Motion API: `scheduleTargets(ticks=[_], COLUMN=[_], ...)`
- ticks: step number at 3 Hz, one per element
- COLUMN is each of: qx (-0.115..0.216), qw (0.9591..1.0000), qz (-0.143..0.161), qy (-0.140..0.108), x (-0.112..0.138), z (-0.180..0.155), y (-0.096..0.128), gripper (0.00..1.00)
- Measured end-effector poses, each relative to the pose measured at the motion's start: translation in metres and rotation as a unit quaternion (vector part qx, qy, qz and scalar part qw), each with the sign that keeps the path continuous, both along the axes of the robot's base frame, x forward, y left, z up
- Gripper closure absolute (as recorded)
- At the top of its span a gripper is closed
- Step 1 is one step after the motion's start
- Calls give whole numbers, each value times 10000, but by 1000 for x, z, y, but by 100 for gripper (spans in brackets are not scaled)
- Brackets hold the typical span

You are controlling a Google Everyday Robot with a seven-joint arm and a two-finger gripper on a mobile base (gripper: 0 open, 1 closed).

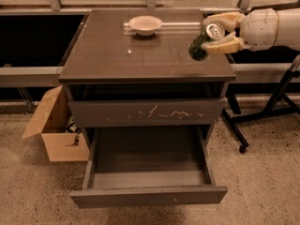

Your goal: Pick green can from middle drawer and place on counter

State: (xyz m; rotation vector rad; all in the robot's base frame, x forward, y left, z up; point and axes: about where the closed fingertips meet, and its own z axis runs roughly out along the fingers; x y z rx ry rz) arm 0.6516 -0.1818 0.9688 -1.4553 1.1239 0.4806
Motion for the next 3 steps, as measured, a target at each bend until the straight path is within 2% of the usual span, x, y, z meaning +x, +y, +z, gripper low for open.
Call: scheduleTargets(ticks=[1,3], qx=[53,117], qw=[9992,9990], qz=[-265,-274], qy=[283,327], x=[23,30], z=[5,2], y=[16,19], gripper=[100,100])
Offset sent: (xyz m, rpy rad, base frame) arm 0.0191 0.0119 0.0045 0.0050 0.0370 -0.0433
